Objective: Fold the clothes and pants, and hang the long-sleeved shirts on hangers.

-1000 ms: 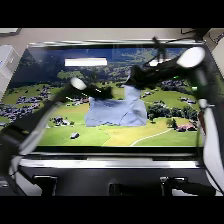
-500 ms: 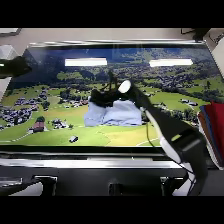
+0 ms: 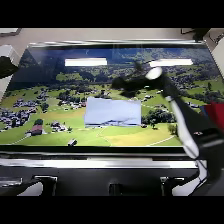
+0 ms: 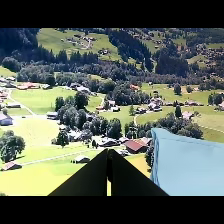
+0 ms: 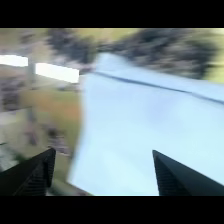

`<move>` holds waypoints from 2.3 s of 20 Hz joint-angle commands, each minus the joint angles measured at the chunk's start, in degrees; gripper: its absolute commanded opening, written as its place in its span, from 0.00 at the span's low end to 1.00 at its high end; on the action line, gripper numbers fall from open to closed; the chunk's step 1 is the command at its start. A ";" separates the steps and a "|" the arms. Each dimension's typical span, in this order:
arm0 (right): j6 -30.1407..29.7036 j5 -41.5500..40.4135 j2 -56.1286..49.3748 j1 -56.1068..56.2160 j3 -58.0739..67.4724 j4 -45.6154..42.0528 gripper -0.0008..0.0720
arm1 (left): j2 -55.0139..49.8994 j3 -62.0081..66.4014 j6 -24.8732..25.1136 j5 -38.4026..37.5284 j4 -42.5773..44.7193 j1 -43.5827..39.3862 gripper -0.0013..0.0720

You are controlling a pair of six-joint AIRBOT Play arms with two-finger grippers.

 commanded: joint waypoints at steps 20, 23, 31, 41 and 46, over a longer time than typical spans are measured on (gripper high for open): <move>-15.15 13.33 5.70 -22.21 -5.60 10.64 0.07 | 0.20 -0.07 -1.07 0.52 -0.61 -1.38 0.05; -6.60 15.58 12.00 -31.91 3.41 1.62 0.07 | 0.17 -0.07 0.15 0.66 -0.59 -1.38 0.05; 4.50 18.84 20.83 -59.60 14.38 -2.97 0.07 | 0.17 -0.07 1.68 1.05 -0.59 -1.57 0.05; 9.77 31.12 26.05 -83.65 14.38 -7.37 0.07 | 0.17 -0.07 2.99 1.07 -0.85 -2.10 0.05; 7.82 40.72 26.27 -84.46 10.29 -30.25 0.07 | 0.17 -0.07 2.99 1.29 -1.03 -3.48 0.05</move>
